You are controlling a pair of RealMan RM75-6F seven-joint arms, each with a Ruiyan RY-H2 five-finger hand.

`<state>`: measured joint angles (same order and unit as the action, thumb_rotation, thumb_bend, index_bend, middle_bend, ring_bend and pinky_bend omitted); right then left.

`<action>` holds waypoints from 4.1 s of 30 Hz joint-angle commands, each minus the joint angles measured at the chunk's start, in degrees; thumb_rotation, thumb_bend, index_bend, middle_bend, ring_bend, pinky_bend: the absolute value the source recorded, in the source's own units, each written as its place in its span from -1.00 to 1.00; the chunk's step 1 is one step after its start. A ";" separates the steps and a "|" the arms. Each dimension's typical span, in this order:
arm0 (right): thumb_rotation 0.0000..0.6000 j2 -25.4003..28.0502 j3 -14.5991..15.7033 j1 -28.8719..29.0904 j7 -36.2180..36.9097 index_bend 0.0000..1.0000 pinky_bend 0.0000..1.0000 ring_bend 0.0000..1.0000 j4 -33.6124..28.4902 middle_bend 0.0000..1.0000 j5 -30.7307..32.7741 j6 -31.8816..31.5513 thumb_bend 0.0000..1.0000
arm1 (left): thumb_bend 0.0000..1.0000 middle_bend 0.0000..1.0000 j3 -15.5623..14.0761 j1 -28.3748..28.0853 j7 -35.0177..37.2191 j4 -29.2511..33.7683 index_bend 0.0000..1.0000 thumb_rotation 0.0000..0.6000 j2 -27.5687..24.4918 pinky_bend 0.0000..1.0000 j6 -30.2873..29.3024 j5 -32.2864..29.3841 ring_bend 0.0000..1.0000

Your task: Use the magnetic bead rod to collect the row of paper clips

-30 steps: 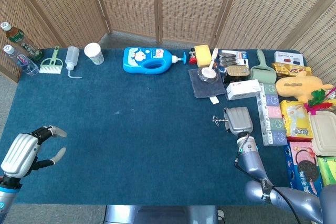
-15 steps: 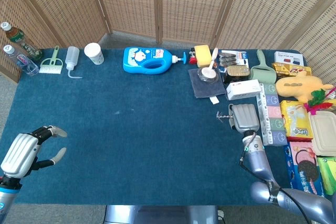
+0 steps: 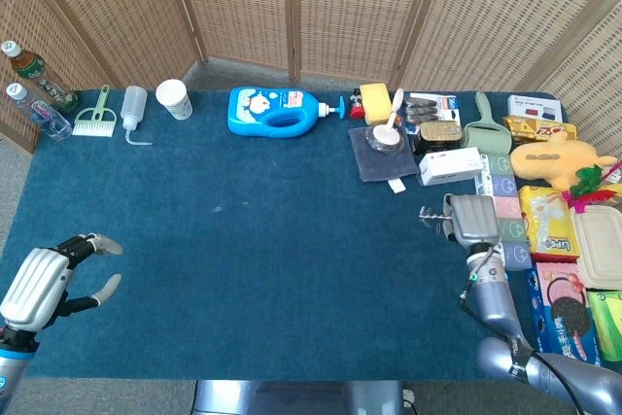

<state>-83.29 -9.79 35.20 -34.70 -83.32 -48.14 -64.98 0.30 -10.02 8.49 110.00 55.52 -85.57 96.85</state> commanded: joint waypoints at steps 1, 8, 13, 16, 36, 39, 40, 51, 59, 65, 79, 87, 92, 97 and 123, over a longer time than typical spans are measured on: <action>1.00 0.03 0.34 -0.68 0.80 0.37 1.00 0.98 0.84 0.86 0.38 0.42 -0.12 | -0.40 -0.12 0.01 -0.04 -0.18 0.10 -0.22 0.87 -0.01 0.54 0.09 0.02 -0.13; 1.00 -0.64 1.32 -2.22 2.47 0.37 1.00 0.98 4.78 0.86 1.24 1.93 -0.12 | -0.40 -0.12 -0.02 -0.06 -0.62 0.31 -0.22 0.87 0.04 0.54 0.42 -0.27 -0.13; 1.00 -1.24 1.44 -2.76 3.42 0.37 1.00 0.98 6.35 0.86 1.11 2.85 -0.11 | -0.40 -0.12 -0.01 -0.09 -0.79 0.47 -0.22 0.87 0.04 0.54 0.52 -0.28 -0.13; 1.00 -1.74 1.28 -2.73 3.58 0.37 1.00 0.98 7.11 0.86 1.06 3.35 -0.11 | -0.40 -0.12 0.00 -0.08 -0.82 0.45 -0.22 0.87 0.09 0.54 0.54 -0.34 -0.13; 1.00 3.11 -3.06 -1.76 4.98 0.37 1.00 0.98 -3.14 0.86 -1.95 1.06 -0.11 | -0.40 -0.12 0.02 0.06 -0.70 0.34 -0.22 0.87 0.09 0.54 0.19 -0.11 -0.13; 1.00 3.29 -4.33 -0.52 5.15 0.37 1.00 0.98 -5.13 0.86 -1.64 1.85 -0.11 | -0.40 -0.12 -0.21 0.49 -0.44 0.16 -0.22 0.87 -0.02 0.54 -0.25 -0.15 -0.12; 1.00 3.29 -4.58 -0.18 5.00 0.37 1.00 0.98 -5.50 0.86 -1.42 2.05 -0.11 | -0.40 -0.12 -0.26 0.59 -0.32 0.11 -0.22 0.87 -0.05 0.54 -0.36 -0.15 -0.12; 1.00 0.52 -7.49 6.53 0.86 0.37 1.00 0.98 -8.05 0.86 2.03 4.65 -0.11 | -0.40 -0.12 -1.01 2.56 2.02 -1.44 -0.22 0.87 -0.99 0.54 -2.70 -0.37 -0.13; 1.00 -5.27 -8.13 11.93 -1.42 0.35 1.00 0.98 -1.33 0.85 7.35 7.50 -0.11 | -0.40 -0.12 -1.37 4.16 3.78 -2.78 -0.22 0.87 -1.84 0.54 -4.44 -0.96 -0.12; 1.00 -8.96 -7.33 14.00 -1.42 0.34 1.00 0.96 4.05 0.85 9.88 9.79 -0.11 | -0.40 -0.12 -1.43 4.73 4.18 -3.15 -0.22 0.87 -2.27 0.54 -4.78 -1.33 -0.12; 0.88 -10.59 -5.02 14.84 -0.50 -0.27 1.00 0.58 8.57 0.40 8.87 10.64 -0.10 | -0.40 -0.12 -0.96 4.52 3.70 -3.01 -0.22 0.87 -2.12 0.54 -4.00 -1.53 -0.12; 0.17 -7.70 -4.87 13.50 0.40 -0.56 0.79 0.09 4.73 -0.02 7.74 8.55 -0.10 | -0.40 -0.12 -0.68 4.20 3.66 -2.92 -0.22 0.86 -1.58 0.54 -3.50 -1.49 -0.13; 0.12 -2.67 -5.70 9.93 4.76 -0.55 0.67 -0.02 -1.41 -0.09 4.85 4.30 -0.10 | -0.40 -0.13 -0.57 4.43 2.44 -3.67 -0.25 0.87 -1.16 0.54 -3.04 -2.85 -0.13; 0.46 1.92 -4.87 3.42 11.85 -0.27 0.67 0.00 -6.15 -0.07 -4.17 -5.28 -0.10 | -0.40 -0.13 0.16 5.07 0.30 -6.48 -0.25 0.88 0.88 0.53 -3.52 -5.16 -0.14; 0.98 9.57 9.85 -21.31 18.10 0.34 0.67 0.16 -9.27 0.20 -26.05 -28.91 -0.10 | -0.40 -0.02 -0.59 10.00 -6.13 -15.91 -0.12 0.93 8.66 0.41 -7.15 -8.25 -0.12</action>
<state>-74.34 -0.65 14.97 -16.73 -92.17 -73.51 -93.22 0.13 -0.26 3.72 93.39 64.16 -93.46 89.09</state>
